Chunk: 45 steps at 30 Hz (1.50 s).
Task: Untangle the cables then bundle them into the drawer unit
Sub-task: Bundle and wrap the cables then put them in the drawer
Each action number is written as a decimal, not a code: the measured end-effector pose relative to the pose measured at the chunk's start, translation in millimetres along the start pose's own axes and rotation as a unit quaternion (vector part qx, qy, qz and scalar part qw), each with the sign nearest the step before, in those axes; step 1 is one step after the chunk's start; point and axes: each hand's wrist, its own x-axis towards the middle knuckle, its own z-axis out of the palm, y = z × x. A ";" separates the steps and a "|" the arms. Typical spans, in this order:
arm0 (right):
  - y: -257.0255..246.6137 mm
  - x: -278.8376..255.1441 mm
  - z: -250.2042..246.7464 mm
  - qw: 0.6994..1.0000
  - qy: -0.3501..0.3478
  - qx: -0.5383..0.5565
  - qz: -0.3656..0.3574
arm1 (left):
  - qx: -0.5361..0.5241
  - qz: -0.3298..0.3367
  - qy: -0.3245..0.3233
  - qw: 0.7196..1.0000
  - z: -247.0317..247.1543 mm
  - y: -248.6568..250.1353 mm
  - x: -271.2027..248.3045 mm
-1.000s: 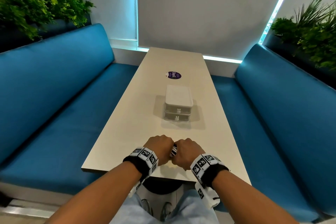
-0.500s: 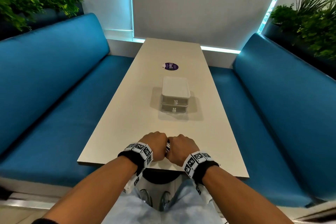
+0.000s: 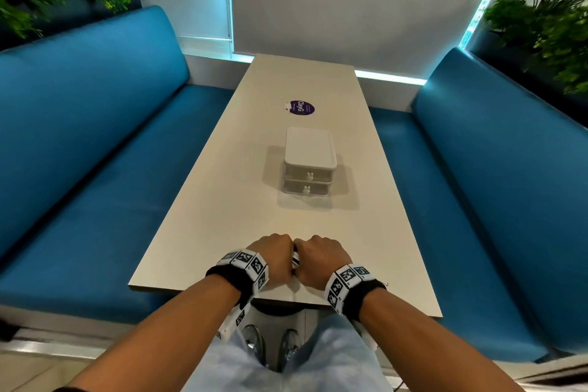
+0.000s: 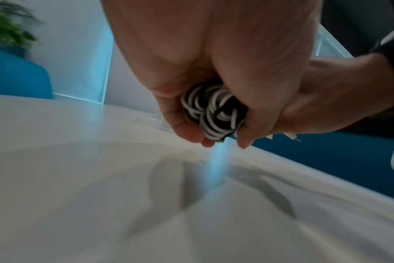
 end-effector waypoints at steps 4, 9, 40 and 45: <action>24.4 22.0 -19.5 0.998 0.046 -0.031 -0.012 | -0.037 0.001 0.094 0.995 -13.3 0.6 10.0; 61.4 51.9 -53.7 0.990 0.132 -0.031 0.037 | -0.237 -0.044 0.207 0.948 -35.0 -7.9 35.1; 38.4 31.9 -65.3 0.987 0.117 0.088 0.064 | -0.001 -0.137 0.148 0.979 10.2 25.4 35.3; 33.6 27.5 -65.1 0.985 0.120 0.093 0.077 | 0.016 -0.131 0.157 0.979 7.4 29.8 27.4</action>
